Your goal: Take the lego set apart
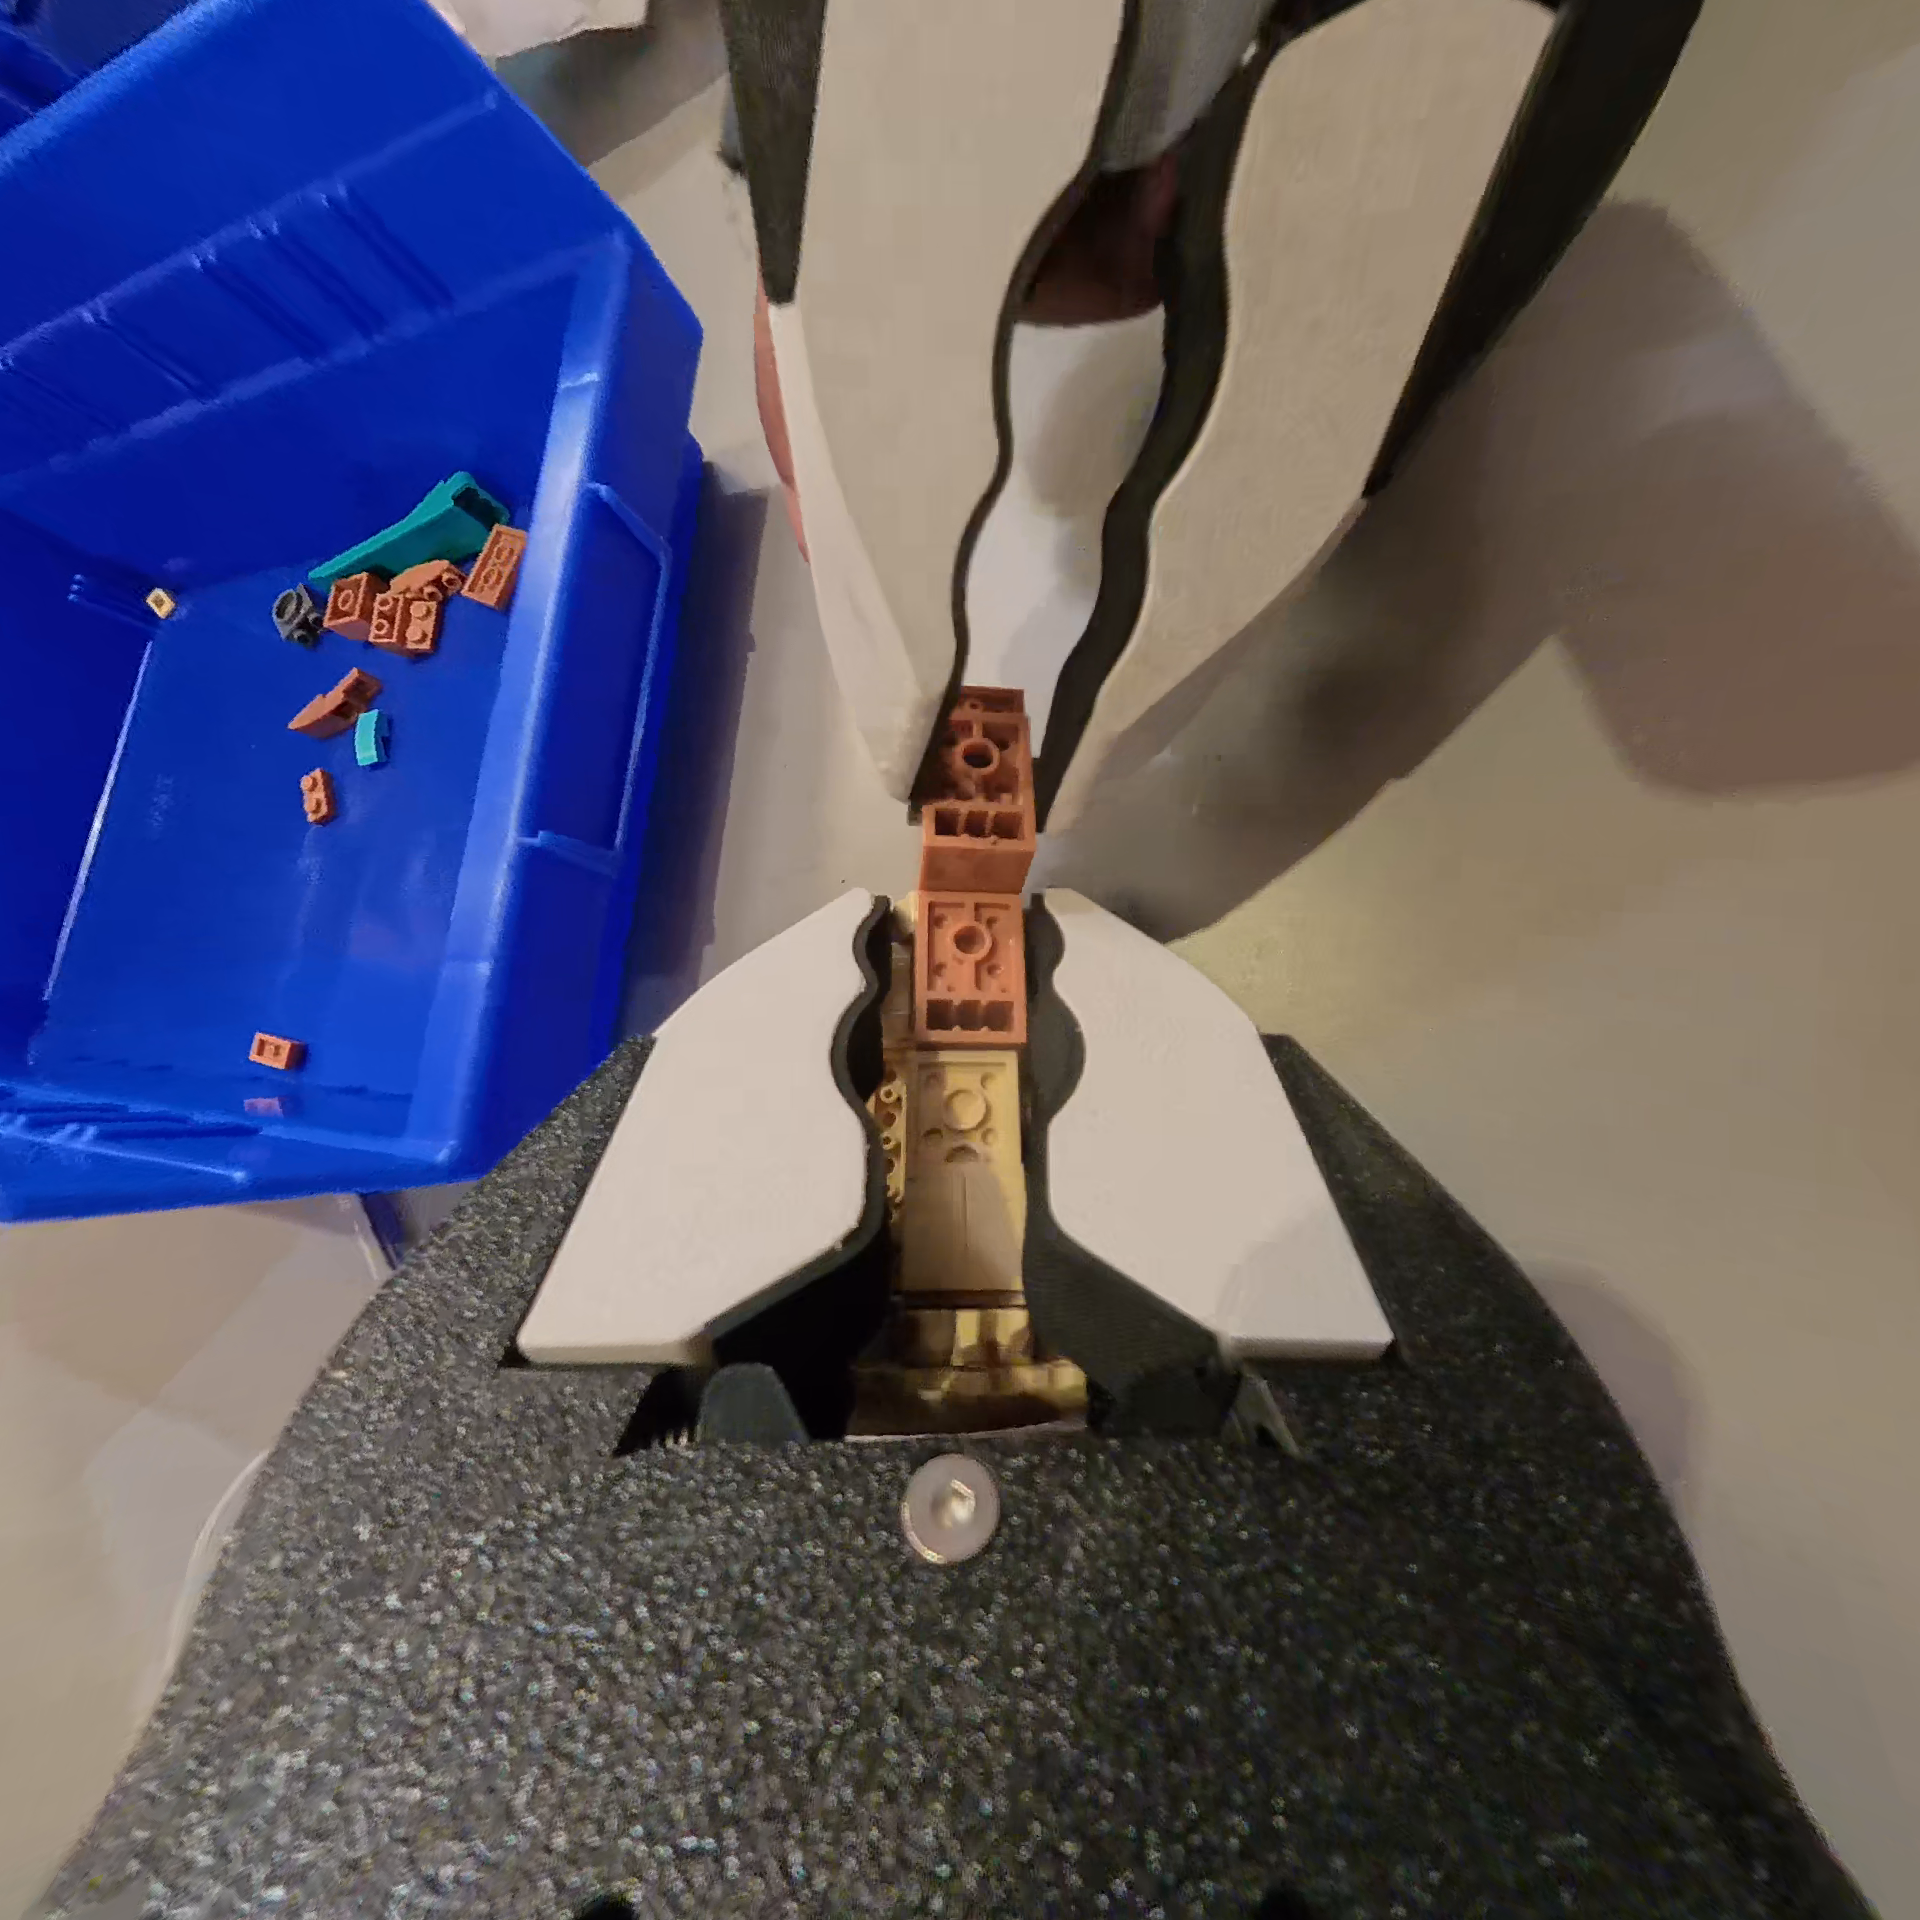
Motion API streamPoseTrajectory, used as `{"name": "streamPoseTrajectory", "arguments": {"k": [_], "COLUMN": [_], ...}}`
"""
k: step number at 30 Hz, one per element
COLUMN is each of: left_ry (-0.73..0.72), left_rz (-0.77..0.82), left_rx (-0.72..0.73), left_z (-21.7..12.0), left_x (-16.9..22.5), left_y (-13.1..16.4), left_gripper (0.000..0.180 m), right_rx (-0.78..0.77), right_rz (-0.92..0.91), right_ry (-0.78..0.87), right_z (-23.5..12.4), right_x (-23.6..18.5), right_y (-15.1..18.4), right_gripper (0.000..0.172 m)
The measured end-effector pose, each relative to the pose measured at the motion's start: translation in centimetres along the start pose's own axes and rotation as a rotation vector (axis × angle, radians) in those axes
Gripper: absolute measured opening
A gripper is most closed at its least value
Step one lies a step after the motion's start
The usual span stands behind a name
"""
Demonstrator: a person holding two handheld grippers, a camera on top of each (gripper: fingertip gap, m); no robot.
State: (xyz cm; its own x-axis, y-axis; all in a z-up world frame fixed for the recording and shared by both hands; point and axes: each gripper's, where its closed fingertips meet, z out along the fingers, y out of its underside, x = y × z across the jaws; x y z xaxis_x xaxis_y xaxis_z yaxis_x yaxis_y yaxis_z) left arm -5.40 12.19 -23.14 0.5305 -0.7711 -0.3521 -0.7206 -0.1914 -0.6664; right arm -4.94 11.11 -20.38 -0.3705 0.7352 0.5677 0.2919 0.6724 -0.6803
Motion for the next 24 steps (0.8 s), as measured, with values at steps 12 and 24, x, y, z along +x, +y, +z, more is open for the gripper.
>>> {"name": "streamPoseTrajectory", "arguments": {"k": [12,24], "left_ry": [0.096,0.162], "left_rz": [-0.141,-0.201], "left_rx": [0.114,0.216], "left_z": [-1.3,-1.8], "left_x": [-0.5,-0.5], "left_y": [0.5,0.3], "left_gripper": [0.025,0.025], "right_rx": [0.061,0.155], "right_rz": [0.235,0.307], "right_ry": [-0.117,-0.153], "right_z": [-0.1,-0.5], "right_x": [0.8,1.4], "right_y": [1.2,0.0], "right_gripper": [0.022,0.016]}}
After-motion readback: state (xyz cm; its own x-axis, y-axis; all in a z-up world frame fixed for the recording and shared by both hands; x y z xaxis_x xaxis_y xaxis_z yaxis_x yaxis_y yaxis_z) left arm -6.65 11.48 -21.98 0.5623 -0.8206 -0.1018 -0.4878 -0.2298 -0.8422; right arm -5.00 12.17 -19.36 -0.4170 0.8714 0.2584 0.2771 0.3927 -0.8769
